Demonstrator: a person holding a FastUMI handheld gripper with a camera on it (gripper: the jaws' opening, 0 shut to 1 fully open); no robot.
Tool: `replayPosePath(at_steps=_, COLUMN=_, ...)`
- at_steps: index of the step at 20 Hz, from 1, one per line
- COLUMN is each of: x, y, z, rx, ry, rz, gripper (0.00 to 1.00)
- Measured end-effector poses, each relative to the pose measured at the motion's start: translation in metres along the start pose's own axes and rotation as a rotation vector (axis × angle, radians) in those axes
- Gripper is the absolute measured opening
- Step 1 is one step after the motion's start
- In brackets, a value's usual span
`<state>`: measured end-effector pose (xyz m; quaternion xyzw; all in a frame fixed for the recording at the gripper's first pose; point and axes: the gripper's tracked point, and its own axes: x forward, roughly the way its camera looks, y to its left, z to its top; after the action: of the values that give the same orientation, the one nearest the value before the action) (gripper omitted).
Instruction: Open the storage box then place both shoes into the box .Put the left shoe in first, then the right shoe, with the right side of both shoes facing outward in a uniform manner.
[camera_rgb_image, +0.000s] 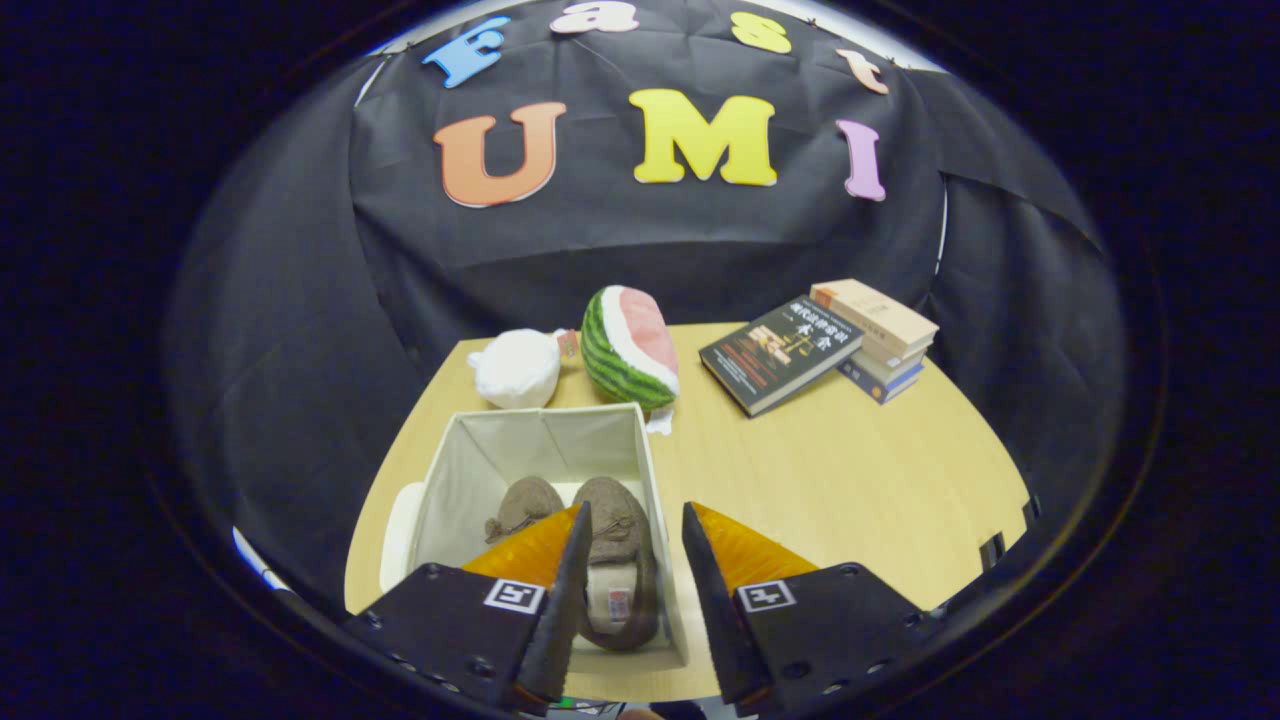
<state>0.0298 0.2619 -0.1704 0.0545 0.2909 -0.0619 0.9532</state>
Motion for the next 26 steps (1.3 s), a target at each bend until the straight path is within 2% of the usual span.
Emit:
replayPosePath(at_steps=5, x=-0.049, y=-0.051, z=0.035, rx=-0.019, ry=-0.133, rz=0.002, gripper=0.84)
replayPosePath(at_steps=9, x=-0.077, y=-0.109, z=0.059, rx=0.008, ry=-0.195, rz=-0.025, gripper=0.94)
replayPosePath(at_steps=14, x=-0.106, y=-0.190, z=0.093, rx=0.013, ry=-0.312, rz=-0.064, gripper=0.95)
replayPosePath(at_steps=18, x=-0.121, y=-0.239, z=0.109, rx=0.066, ry=-0.348, rz=-0.037, gripper=0.94)
replayPosePath(at_steps=21, x=-0.127, y=-0.279, z=0.129, rx=0.066, ry=-0.401, rz=-0.037, gripper=0.94)
replayPosePath(at_steps=26, x=-0.132, y=-0.324, z=0.129, rx=0.038, ry=-0.430, rz=-0.021, gripper=0.96)
